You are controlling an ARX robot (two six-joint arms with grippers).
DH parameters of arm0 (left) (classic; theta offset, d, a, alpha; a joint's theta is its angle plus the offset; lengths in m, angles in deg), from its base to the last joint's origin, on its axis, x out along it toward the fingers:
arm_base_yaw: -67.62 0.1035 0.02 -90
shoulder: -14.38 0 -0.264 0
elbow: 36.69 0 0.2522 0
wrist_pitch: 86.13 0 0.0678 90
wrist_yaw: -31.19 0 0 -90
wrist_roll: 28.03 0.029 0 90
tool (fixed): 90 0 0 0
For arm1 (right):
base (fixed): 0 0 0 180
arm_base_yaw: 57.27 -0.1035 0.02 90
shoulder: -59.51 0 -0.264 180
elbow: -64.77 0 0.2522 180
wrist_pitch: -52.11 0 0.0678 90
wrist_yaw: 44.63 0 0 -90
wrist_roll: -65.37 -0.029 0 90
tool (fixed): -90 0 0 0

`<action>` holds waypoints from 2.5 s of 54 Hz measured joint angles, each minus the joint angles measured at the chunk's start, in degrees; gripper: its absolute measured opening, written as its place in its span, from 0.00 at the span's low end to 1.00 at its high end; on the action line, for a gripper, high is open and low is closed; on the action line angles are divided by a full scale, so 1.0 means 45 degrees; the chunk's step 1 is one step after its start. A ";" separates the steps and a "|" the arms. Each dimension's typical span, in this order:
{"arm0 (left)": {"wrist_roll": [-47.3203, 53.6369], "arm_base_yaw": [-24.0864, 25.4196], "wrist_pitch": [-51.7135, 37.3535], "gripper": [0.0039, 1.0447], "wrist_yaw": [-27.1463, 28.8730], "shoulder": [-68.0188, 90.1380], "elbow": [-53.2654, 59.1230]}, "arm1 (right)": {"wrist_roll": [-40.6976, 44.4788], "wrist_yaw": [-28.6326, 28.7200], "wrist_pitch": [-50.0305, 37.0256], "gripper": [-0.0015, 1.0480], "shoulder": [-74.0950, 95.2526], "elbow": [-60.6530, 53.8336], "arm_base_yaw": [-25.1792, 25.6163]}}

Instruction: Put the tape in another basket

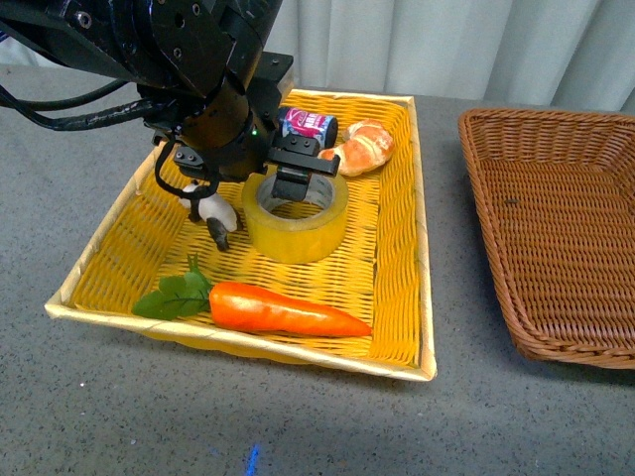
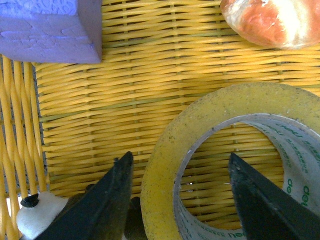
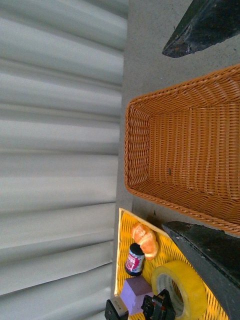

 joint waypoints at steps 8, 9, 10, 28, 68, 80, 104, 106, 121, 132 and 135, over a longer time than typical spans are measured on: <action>0.0121 0.0005 0.0000 0.28 0.0151 0.0000 -0.0039 | 0.0000 0.0000 0.0000 0.91 0.0000 0.0000 0.0000; 0.0141 0.0015 0.0000 0.27 0.0151 0.0000 -0.0039 | 0.0000 0.0000 0.0000 0.91 0.0000 0.0000 0.0000; 0.0189 0.0019 0.0005 0.24 0.0141 0.0000 -0.0039 | 0.0000 0.0000 0.0000 0.91 0.0000 0.0000 0.0000; 0.0884 -0.0015 0.0160 0.14 -0.0010 -0.0209 -0.0063 | 0.0000 0.0005 0.0000 0.91 0.0000 0.0000 0.0000; 0.8791 -0.1899 0.1923 0.14 -0.4775 -0.1855 -0.3240 | 0.0000 0.0000 0.0000 0.91 0.0000 0.0000 0.0000; 0.9039 -0.2118 0.1996 0.14 -0.4779 -0.1666 -0.3623 | 0.0000 0.0000 0.0000 0.91 0.0000 0.0000 0.0000; 0.9054 -0.2021 0.2001 0.14 -0.4682 -0.1642 -0.3623 | 0.3478 0.0855 -0.0015 0.91 0.3507 0.0971 0.0117; 0.9054 -0.2030 0.2001 0.14 -0.4682 -0.1642 -0.3628 | 0.3798 0.1064 -0.1010 0.91 0.4624 0.1263 0.0248; 0.9054 -0.2040 0.2006 0.14 -0.4677 -0.1617 -0.3628 | 0.3886 0.1792 -0.5285 0.91 1.3736 0.5100 -0.0136; 0.9054 -0.2021 0.2006 0.14 -0.4673 -0.1617 -0.3628 | 0.3050 0.1933 -0.3900 0.91 1.6791 0.7815 -0.0782; 0.9054 -0.2025 0.2006 0.14 -0.4677 -0.1617 -0.3628 | 0.2846 0.1957 -0.3483 0.91 1.7345 0.8500 -0.0981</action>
